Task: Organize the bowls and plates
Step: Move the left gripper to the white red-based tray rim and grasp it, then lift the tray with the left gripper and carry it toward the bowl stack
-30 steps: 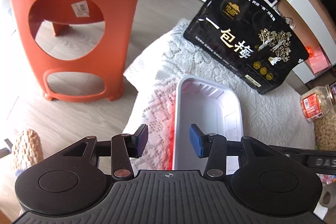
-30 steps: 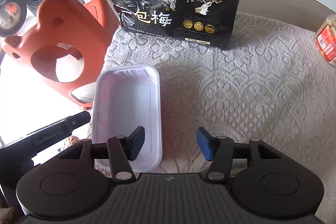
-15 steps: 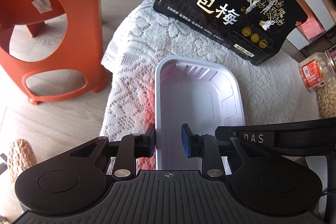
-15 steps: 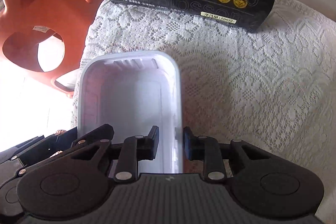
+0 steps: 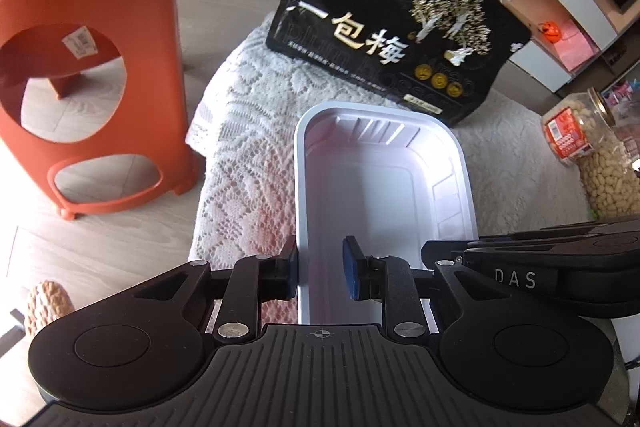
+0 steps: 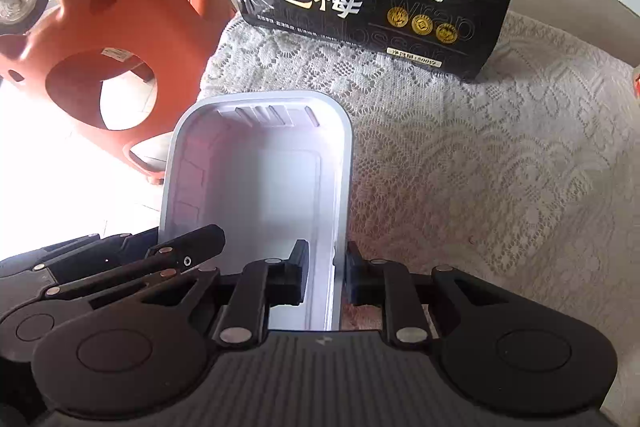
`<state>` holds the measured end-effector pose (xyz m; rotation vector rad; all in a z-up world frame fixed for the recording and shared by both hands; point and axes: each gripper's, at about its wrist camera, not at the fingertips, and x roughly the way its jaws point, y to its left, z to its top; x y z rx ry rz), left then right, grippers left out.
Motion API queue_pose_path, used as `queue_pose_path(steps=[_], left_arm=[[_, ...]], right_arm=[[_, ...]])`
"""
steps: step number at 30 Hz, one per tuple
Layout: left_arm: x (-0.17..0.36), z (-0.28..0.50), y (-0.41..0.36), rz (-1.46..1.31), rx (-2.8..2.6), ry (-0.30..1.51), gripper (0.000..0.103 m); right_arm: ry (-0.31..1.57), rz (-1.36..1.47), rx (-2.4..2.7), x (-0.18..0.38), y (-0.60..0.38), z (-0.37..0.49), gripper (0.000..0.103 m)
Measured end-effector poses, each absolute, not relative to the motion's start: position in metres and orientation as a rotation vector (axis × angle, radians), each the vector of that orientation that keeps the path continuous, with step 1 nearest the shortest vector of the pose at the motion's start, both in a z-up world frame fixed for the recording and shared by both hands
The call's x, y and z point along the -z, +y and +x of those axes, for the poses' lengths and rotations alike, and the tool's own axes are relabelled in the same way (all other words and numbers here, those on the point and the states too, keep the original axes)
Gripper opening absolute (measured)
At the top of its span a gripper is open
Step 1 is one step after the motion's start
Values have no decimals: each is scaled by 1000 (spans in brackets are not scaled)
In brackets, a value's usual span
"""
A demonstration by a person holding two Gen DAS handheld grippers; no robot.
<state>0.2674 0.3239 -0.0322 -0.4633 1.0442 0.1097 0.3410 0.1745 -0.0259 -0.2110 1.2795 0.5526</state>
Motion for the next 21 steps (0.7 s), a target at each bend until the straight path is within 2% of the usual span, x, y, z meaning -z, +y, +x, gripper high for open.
queue_pose_path(steps=[10,21], left_arm=[[-54,227,281,-420,-74,889,26],[-56,215,198,-372,37,911,26]], right_arm=[[1047,-212,-680,-58,106,293,19],[980,-168,-631,-74,21,272,20]])
